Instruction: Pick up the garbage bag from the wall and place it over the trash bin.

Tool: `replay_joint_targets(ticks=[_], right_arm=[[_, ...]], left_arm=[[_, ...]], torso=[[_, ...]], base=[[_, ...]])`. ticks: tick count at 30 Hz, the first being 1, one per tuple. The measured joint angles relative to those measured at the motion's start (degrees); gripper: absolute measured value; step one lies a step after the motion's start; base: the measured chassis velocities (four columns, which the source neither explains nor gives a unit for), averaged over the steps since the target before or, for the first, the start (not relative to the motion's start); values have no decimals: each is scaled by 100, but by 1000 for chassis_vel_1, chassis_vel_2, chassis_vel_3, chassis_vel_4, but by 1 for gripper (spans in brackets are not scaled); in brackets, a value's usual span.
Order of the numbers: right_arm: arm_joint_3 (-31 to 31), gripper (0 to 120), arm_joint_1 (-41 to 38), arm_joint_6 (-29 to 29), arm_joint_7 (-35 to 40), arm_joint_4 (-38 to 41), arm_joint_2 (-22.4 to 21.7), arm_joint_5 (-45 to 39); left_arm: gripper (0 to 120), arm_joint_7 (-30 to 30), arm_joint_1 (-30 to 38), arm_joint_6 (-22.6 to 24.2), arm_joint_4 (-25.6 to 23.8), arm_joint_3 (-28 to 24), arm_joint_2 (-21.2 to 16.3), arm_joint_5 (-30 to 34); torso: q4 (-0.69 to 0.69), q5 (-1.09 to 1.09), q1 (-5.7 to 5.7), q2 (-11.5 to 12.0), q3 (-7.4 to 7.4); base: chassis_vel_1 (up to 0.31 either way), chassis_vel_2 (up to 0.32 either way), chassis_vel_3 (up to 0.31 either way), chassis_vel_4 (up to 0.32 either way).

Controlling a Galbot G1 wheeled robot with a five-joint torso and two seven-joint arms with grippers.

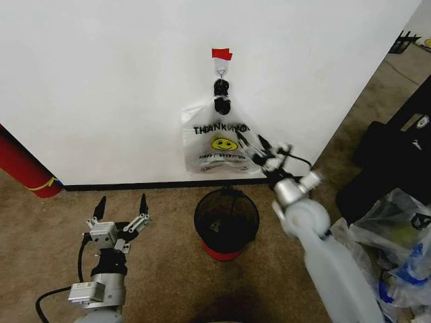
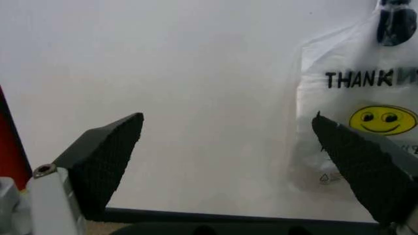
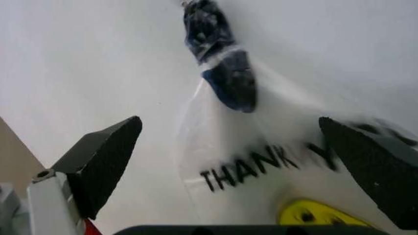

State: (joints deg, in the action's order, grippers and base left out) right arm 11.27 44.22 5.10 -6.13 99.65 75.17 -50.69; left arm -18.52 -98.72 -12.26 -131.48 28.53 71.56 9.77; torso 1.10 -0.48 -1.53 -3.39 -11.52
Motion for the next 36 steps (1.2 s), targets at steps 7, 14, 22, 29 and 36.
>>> replay_joint_targets(ticks=[7,14,22,29,36], right_arm=[[-226,100,-821,-56,10,-869,488,-39],[-298,100,-1165,-60,135,-1204,792,-317],[-315,88,-1139,-49,177,-1156,772,-351],[-210,62,-1209,-28,277,-1188,808,-419],[-193,37,-1228,7,335,-1180,874,-418]], left_arm=[[100,-7,-21,-11,0,151,110,14],[100,-10,-42,-39,-34,217,151,30],[100,-12,-82,-105,-52,232,135,25],[100,-10,-41,-46,-163,279,166,67],[100,-11,-146,-56,-274,350,276,77]], torso=[[0,0,0,0,0],[1,1,0,0,0],[1,2,1,0,1],[2,2,1,-1,1],[1,2,1,-1,1]], base=[[0,0,0,0],[0,0,0,0],[0,0,0,0],[0,0,0,0],[0,0,0,0]])
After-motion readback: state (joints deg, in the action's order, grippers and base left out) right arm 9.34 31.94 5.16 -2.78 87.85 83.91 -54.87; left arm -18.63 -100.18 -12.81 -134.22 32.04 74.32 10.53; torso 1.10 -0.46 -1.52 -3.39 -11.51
